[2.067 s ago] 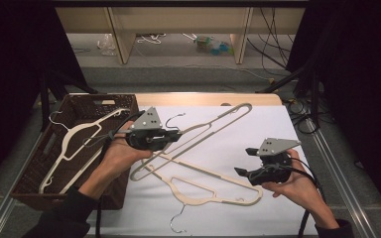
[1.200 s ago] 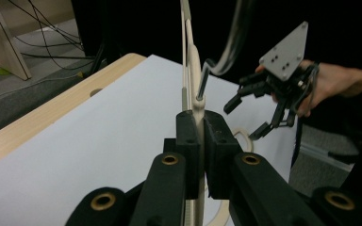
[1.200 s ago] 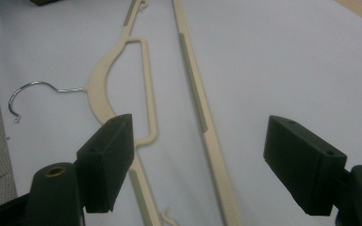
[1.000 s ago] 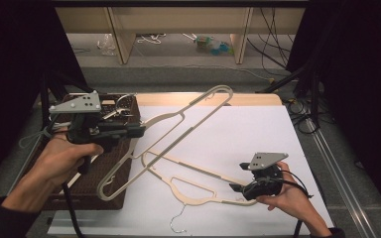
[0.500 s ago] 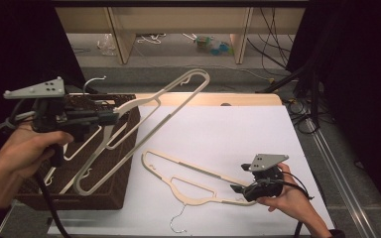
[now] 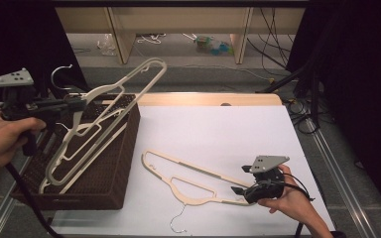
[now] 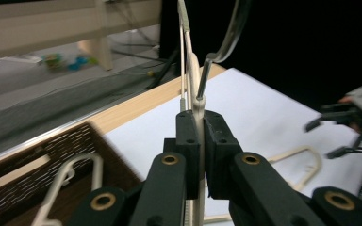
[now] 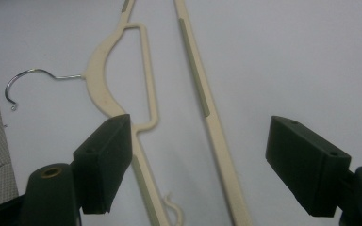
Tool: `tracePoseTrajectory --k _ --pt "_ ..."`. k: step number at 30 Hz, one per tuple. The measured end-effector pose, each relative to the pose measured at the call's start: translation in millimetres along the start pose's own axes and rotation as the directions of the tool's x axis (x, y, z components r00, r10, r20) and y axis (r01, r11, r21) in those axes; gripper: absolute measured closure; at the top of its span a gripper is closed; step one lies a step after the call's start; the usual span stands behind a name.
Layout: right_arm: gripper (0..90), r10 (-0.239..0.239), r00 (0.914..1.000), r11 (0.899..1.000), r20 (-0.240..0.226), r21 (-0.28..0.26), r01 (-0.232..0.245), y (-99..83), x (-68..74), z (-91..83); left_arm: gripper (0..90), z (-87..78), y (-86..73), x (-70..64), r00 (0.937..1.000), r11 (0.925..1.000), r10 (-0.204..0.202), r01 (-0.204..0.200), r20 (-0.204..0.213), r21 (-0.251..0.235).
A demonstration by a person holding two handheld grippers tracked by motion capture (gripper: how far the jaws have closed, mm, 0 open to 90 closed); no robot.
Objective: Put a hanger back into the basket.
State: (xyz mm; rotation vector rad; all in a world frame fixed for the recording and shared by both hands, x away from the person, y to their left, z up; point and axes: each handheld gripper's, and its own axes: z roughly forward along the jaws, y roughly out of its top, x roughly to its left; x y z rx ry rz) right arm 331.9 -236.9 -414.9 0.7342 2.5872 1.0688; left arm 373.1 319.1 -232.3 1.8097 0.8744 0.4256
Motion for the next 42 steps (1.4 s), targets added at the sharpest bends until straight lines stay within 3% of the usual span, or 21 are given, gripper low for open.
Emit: tracePoseTrajectory --k 2,3,4,6,9,12,14,16,17,19,20,22,23,28,32,38,42 --pt "24.5 0.001 1.0000 1.000 0.002 -0.005 -0.001 -0.6 -0.7 0.2 85.6 -0.7 -6.0 9.8 0.9997 0.9997 -0.023 0.023 -0.007 -0.003" --pt "24.5 0.000 1.0000 1.000 -0.003 -0.002 0.000 -0.8 -1.2 0.4 85.6 -0.2 -8.9 15.1 0.9999 0.9998 -0.011 0.011 -0.002 -0.014" --pt "24.5 0.002 1.0000 1.000 -0.008 -0.002 -0.002 -1.0 -1.4 0.7 85.6 -0.9 -12.7 18.0 0.9993 0.9992 -0.038 0.038 -0.006 -0.010" --pt "24.5 0.004 0.9999 1.000 -0.013 -0.005 -0.004 -1.0 -1.3 0.9 85.6 -0.7 -18.9 28.9 0.9995 0.9995 -0.026 0.026 -0.019 -0.017" --pt "24.4 0.005 0.9999 1.000 -0.010 -0.005 -0.005 -1.3 -1.2 2.1 85.5 -0.2 -30.8 44.7 0.9981 0.9991 -0.042 0.042 -0.044 -0.009" --pt "24.4 0.005 0.9999 1.000 -0.013 -0.003 -0.005 -1.4 -1.1 2.5 85.6 -0.1 -36.0 50.5 0.9971 0.9981 -0.061 0.061 -0.046 -0.008" --pt "24.3 0.006 0.9999 1.000 -0.012 -0.002 -0.006 -1.5 -1.3 2.8 85.6 0.2 -40.2 56.3 0.9980 0.9992 -0.040 0.040 -0.048 -0.003" --pt "24.3 0.003 0.9999 1.000 -0.011 -0.002 -0.003 -1.8 -1.7 3.1 85.6 0.7 -45.1 59.5 0.9963 0.9980 -0.063 0.062 -0.058 -0.006" --pt "24.2 0.003 0.9999 1.000 -0.012 -0.002 -0.003 -1.9 -1.8 3.4 85.6 1.0 -47.1 63.3 0.9978 0.9994 -0.035 0.035 -0.057 -0.003" --pt "24.1 0.007 0.9999 1.000 -0.010 0.001 -0.007 -2.4 -1.6 3.5 85.6 1.7 -52.7 64.7 0.9972 0.9989 -0.046 0.046 -0.059 0.003" --pt "24.1 0.007 0.9999 1.000 -0.010 0.001 -0.007 -2.4 -1.6 3.5 85.6 1.9 -56.1 64.4 0.9950 0.9969 -0.079 0.079 -0.062 0.002" --pt "24.2 0.007 0.9999 1.000 -0.009 0.002 -0.007 -2.5 -1.8 3.5 85.6 2.6 -61.6 68.5 0.9957 0.9975 -0.070 0.071 -0.060 0.005" --pt "24.1 0.007 0.9999 1.000 -0.009 0.002 -0.007 -2.6 -1.9 3.5 85.6 2.9 -67.5 70.4 0.9931 0.9950 -0.099 0.100 -0.063 0.012" --pt "23.9 0.007 0.9998 1.000 -0.018 0.008 -0.006 -2.8 -1.8 4.0 85.6 4.4 -80.9 76.9 0.9861 0.9881 -0.149 0.151 -0.075 0.030" --pt "23.9 0.010 0.9998 1.000 -0.017 0.008 -0.010 -3.1 -2.1 4.1 85.6 3.3 -89.3 84.0 0.9853 0.9881 -0.146 0.150 -0.089 0.037" --pt "23.9 0.010 0.9997 1.000 -0.021 0.012 -0.010 -3.5 -2.4 4.5 85.5 1.6 -97.9 87.9 0.9804 0.9834 -0.173 0.177 -0.094 0.038" --pt "23.9 0.006 0.9998 1.000 -0.019 0.008 -0.006 -3.5 -3.0 4.4 85.5 7.1 -103.3 88.3 0.9795 0.9807 -0.171 0.179 -0.107 0.077"
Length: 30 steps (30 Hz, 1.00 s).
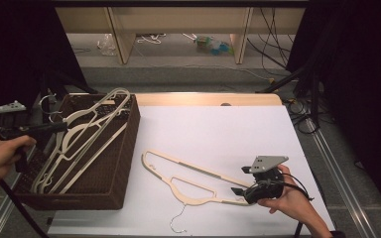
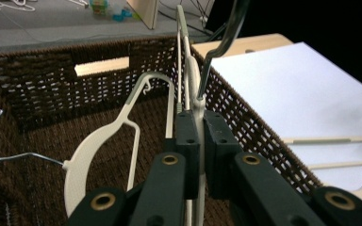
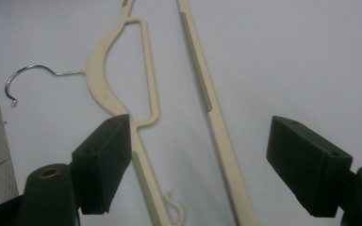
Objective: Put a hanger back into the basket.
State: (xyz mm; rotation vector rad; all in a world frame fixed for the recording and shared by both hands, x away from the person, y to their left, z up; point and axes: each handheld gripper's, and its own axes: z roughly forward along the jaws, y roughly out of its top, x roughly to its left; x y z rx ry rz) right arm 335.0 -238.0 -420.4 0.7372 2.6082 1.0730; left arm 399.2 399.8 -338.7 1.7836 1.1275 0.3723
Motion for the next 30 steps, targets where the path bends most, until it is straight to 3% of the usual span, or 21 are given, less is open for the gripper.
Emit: tracePoseTrajectory --k 4,11,21,26,28,29,30 --pt "23.9 0.001 1.0000 1.000 -0.001 0.002 -0.001 -0.1 0.0 -0.2 85.5 9.6 -4.1 0.6 0.9999 0.9997 -0.012 0.012 0.006 0.023" --pt "23.9 0.007 1.0000 1.000 0.004 0.002 -0.007 -0.7 -0.1 -0.3 85.5 24.5 -10.2 -0.4 0.9999 0.9967 0.000 -0.001 0.012 0.081" --pt "24.0 0.000 1.0000 1.000 0.003 0.002 0.000 -0.6 -0.5 0.2 85.4 40.7 -19.6 4.8 0.9998 0.9936 -0.008 0.010 -0.020 0.112" --pt "24.0 0.007 1.0000 1.000 0.004 0.007 -0.007 -1.0 -0.5 0.4 83.7 41.6 -20.1 11.8 0.9958 0.9924 -0.022 0.033 -0.089 0.119" --pt "24.0 0.002 1.0000 1.000 0.002 0.004 -0.002 -1.0 -0.5 0.7 82.5 42.2 -21.5 18.2 0.9938 0.9927 0.009 0.004 -0.111 0.121" --pt "24.0 0.002 1.0000 1.000 0.002 0.004 -0.002 -1.0 -0.3 0.7 81.9 43.9 -22.4 19.6 0.9922 0.9945 -0.002 0.015 -0.124 0.104" --pt "24.0 0.002 1.0000 1.000 0.004 0.004 -0.002 -0.9 -0.2 0.8 81.2 43.2 -22.5 21.3 0.9906 0.9919 -0.006 0.024 -0.137 0.125"
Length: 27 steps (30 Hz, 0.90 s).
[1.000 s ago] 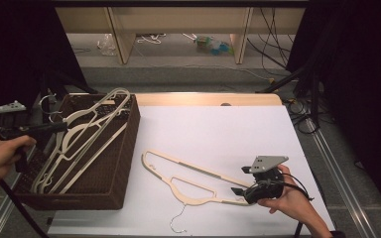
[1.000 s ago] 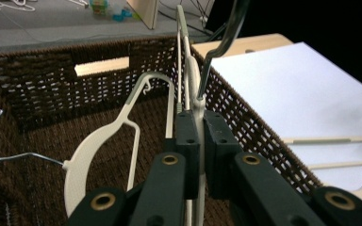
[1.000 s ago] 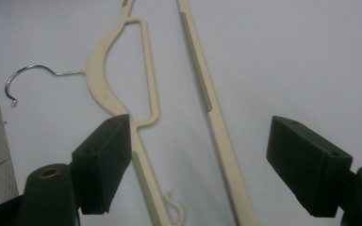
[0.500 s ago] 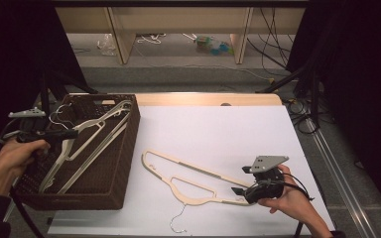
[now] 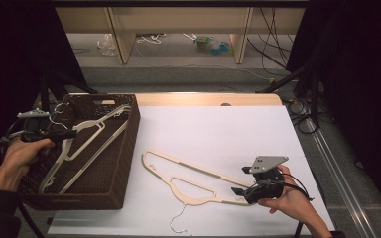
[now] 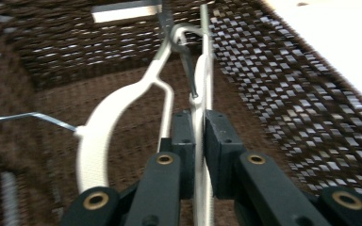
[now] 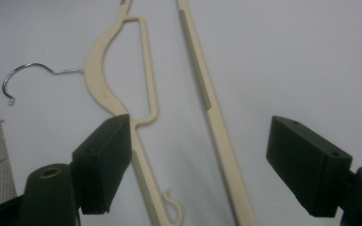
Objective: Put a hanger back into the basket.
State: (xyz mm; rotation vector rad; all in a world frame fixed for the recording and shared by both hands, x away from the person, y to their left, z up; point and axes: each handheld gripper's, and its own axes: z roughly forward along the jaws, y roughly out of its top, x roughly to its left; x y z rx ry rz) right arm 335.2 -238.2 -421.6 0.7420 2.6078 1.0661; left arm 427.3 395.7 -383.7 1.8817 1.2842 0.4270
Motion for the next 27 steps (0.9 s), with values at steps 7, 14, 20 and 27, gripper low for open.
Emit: tracePoseTrajectory --k 7,14,20,27 --pt "24.0 0.000 1.0000 1.000 -0.001 -0.001 0.000 -0.7 -0.1 1.6 59.2 0.4 0.4 12.3 0.9936 0.9979 0.063 -0.064 -0.094 -0.005" --pt "23.9 0.002 1.0000 1.000 -0.001 0.001 -0.002 -0.1 0.9 1.6 52.9 -8.5 1.0 9.7 0.9911 0.9970 0.069 -0.072 -0.114 -0.028" --pt "23.9 0.003 1.0000 1.000 0.002 -0.003 -0.003 -0.4 0.3 1.4 40.3 -23.2 3.8 -19.2 0.9858 0.9950 -0.019 0.003 -0.167 -0.100" --pt "23.6 0.003 1.0000 1.000 0.000 -0.001 -0.003 -0.1 1.2 1.8 30.7 -44.5 5.9 -67.2 0.9925 0.9836 0.057 -0.074 -0.108 -0.165"
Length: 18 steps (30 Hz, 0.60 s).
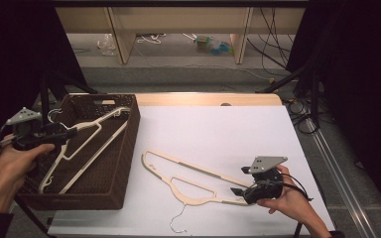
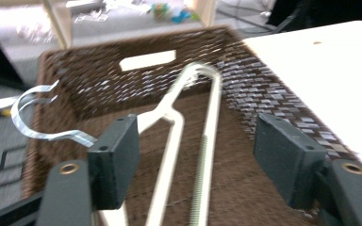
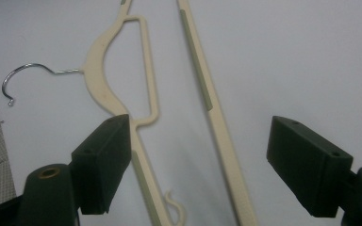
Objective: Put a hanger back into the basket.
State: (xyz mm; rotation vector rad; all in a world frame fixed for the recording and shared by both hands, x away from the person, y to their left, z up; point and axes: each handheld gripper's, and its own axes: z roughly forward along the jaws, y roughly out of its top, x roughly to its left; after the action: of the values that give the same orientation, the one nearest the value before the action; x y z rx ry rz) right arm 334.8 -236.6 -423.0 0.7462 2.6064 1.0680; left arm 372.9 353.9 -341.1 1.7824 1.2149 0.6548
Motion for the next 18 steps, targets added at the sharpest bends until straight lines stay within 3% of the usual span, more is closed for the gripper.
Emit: tracePoseTrajectory --k 3,4,5,6,7,8,9,10,11,13,14,15,17,18 --pt "23.6 -0.006 1.0000 1.000 -0.002 0.004 0.006 0.1 0.4 0.7 29.9 -8.7 -0.9 -27.0 0.9970 0.9977 0.064 -0.063 0.044 -0.026" --pt "23.6 -0.007 1.0000 1.000 -0.003 0.002 0.007 -0.2 1.1 1.0 29.6 -12.5 -1.7 -44.9 0.9902 0.9930 0.114 -0.111 0.081 -0.041" --pt "23.6 -0.007 1.0000 1.000 -0.003 0.002 0.007 -0.2 1.1 1.0 29.3 -12.5 -1.7 -44.9 0.9902 0.9930 0.114 -0.111 0.081 -0.041" --pt "23.6 -0.004 1.0000 1.000 -0.006 0.004 0.004 -0.7 1.1 1.6 28.9 -14.4 -2.6 -54.6 0.9899 0.9937 0.106 -0.103 0.093 -0.045" --pt "23.6 -0.004 1.0000 1.000 -0.006 0.004 0.004 -0.7 1.1 1.6 28.9 -15.6 -3.0 -62.9 0.9876 0.9930 0.111 -0.105 0.111 -0.055" --pt "23.6 -0.002 1.0000 1.000 -0.007 0.009 0.002 -1.0 1.2 2.3 29.0 -16.7 -3.8 -79.0 0.9801 0.9909 0.118 -0.106 0.160 -0.083" --pt "23.6 -0.005 0.9999 1.000 -0.012 0.009 0.005 -0.9 0.9 2.9 29.0 -17.3 -4.7 -87.7 0.9771 0.9906 0.118 -0.103 0.177 -0.091" --pt "23.6 -0.004 0.9999 1.000 -0.013 0.012 0.004 -0.8 1.0 3.5 29.0 -17.3 -4.7 -87.7 0.9771 0.9906 0.118 -0.103 0.177 -0.091" --pt "23.6 -0.003 1.0000 1.000 -0.009 0.010 0.003 -0.8 1.3 3.9 28.9 -16.6 -5.9 -96.2 0.9720 0.9894 0.123 -0.104 0.200 -0.102" --pt "23.6 -0.004 0.9999 1.000 -0.010 0.010 0.005 -0.9 1.2 4.4 28.8 -14.8 -7.3 -111.6 0.9609 0.9829 0.167 -0.145 0.221 -0.114" --pt "23.6 -0.003 0.9999 1.000 -0.011 0.011 0.003 -1.4 0.9 4.7 27.9 -13.1 -9.9 -126.6 0.9566 0.9806 0.182 -0.159 0.228 -0.115" --pt "23.6 -0.003 0.9999 1.000 -0.011 0.011 0.003 -1.4 0.9 4.7 27.5 -13.1 -9.9 -126.6 0.9566 0.9806 0.182 -0.159 0.228 -0.115" --pt "23.6 -0.003 0.9999 1.000 -0.012 0.009 0.003 -2.1 0.5 5.0 27.8 -9.1 -13.5 -138.6 0.9455 0.9752 0.207 -0.178 0.252 -0.131" --pt "23.6 -0.002 1.0000 1.000 -0.004 -0.007 0.002 -2.9 0.9 6.8 28.1 -3.4 -19.0 -149.6 0.9392 0.9756 0.201 -0.166 0.278 -0.143"
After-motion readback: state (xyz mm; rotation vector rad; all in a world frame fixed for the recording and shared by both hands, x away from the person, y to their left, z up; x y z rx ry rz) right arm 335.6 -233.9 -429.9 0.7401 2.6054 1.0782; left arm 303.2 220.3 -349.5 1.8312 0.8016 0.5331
